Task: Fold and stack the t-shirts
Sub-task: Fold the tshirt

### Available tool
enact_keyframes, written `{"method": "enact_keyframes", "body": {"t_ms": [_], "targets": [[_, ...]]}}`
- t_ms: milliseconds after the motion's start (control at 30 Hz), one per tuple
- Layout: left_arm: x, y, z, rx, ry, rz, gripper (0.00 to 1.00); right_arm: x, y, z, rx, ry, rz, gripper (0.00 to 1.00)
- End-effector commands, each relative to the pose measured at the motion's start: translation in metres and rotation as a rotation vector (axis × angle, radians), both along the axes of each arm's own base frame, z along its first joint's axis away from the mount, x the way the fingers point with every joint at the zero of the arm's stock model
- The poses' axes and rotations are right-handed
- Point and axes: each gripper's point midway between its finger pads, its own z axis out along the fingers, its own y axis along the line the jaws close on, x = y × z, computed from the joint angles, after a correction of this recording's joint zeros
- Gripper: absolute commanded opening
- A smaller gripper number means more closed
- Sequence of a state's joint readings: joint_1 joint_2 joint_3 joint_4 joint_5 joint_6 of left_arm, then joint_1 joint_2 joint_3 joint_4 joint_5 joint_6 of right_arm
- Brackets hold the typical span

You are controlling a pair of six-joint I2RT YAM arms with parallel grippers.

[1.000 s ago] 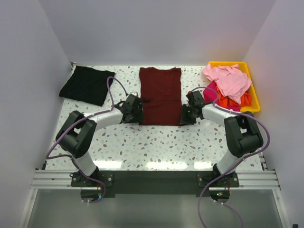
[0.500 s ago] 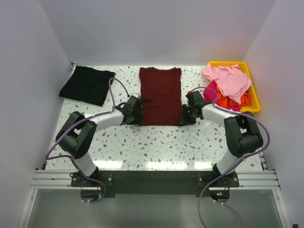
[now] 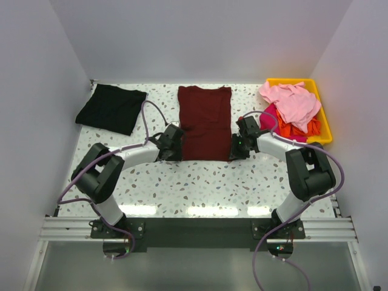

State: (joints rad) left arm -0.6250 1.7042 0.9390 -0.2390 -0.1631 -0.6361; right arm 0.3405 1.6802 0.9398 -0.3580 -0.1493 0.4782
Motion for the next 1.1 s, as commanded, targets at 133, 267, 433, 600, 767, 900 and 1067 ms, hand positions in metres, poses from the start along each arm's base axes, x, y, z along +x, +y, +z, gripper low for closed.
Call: {"method": "enact_keyframes", "body": {"t_ms": [133,267,433,600,767,900,1067], "targets": [[-0.019,0.011,-0.018,0.04,0.066,0.004,0.27,-0.002,0.004,-0.003,0.006,0.003,0.007,0.23],[-0.021,0.011,-0.021,0.039,0.071,0.002,0.24,-0.002,0.005,-0.001,0.007,-0.002,0.011,0.21],[-0.022,0.012,-0.02,0.038,0.069,0.002,0.09,-0.003,0.007,-0.001,0.004,0.002,0.029,0.12],[-0.027,0.013,-0.024,0.036,0.077,-0.012,0.0,-0.008,0.006,-0.004,-0.005,0.019,0.044,0.0],[-0.04,0.014,-0.019,0.008,0.039,-0.059,0.0,-0.024,0.003,0.003,-0.013,0.014,0.064,0.0],[-0.054,0.017,-0.02,0.013,0.029,-0.083,0.0,-0.051,0.0,0.002,-0.036,0.04,0.102,0.0],[-0.083,0.01,-0.015,-0.024,0.004,-0.138,0.0,-0.089,-0.006,0.001,-0.066,0.054,0.129,0.0]]}}
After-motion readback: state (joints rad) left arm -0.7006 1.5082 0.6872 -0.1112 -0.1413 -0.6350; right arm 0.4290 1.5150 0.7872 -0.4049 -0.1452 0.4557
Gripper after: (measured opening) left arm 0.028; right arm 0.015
